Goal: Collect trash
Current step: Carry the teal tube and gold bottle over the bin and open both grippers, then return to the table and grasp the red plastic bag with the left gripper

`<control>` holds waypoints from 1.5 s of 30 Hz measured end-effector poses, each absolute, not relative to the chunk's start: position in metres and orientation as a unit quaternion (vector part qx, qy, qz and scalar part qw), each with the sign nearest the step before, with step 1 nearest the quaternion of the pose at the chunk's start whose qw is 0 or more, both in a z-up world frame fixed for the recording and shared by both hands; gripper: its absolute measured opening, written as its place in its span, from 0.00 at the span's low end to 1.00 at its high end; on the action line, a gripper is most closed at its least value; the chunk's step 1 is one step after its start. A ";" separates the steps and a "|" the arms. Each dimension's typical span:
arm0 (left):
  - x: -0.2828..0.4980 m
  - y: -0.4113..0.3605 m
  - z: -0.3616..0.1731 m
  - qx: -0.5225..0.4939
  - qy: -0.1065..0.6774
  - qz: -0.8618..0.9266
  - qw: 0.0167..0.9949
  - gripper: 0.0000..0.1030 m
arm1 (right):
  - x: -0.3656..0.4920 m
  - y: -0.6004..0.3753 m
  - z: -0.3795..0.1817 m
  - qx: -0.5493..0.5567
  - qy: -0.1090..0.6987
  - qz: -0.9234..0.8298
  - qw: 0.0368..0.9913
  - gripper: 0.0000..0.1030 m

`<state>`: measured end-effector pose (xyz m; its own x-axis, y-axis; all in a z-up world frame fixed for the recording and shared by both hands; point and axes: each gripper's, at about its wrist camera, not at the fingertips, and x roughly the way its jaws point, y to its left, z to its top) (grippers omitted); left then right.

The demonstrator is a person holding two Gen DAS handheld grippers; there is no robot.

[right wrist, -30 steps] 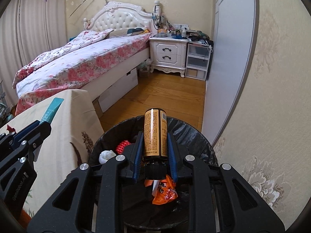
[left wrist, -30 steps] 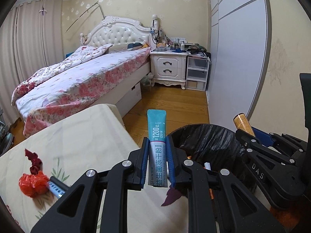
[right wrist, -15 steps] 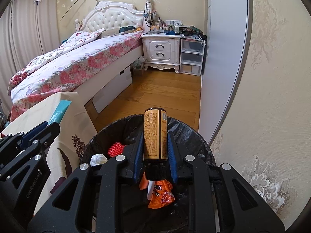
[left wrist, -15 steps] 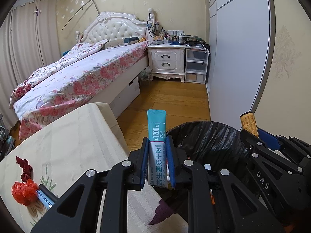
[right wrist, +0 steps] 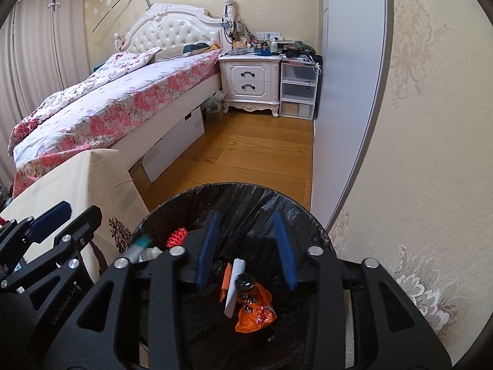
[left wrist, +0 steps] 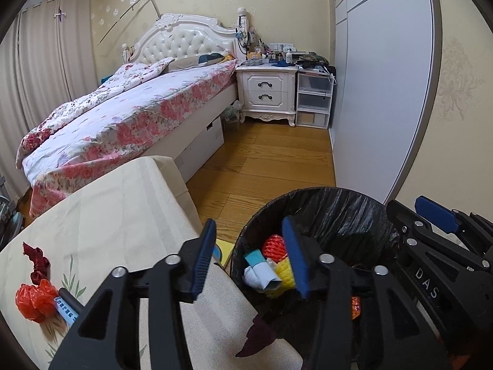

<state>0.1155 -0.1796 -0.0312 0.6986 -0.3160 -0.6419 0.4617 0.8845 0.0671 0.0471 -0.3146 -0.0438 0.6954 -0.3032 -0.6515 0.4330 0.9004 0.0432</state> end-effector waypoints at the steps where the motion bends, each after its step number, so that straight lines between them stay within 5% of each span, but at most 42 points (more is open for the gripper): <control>1: 0.115 -0.179 -0.031 0.112 0.324 -0.212 0.915 0.51 | 0.047 -0.315 -0.044 0.097 0.335 -0.201 0.915 0.37; 14: 0.106 -0.153 -0.019 0.101 0.320 -0.187 0.923 0.67 | 0.042 -0.300 -0.037 0.084 0.334 -0.189 0.919 0.46; 45: 0.087 0.021 -0.030 0.054 0.358 -0.003 0.932 0.68 | 0.063 -0.160 -0.040 0.034 0.374 -0.023 0.926 0.52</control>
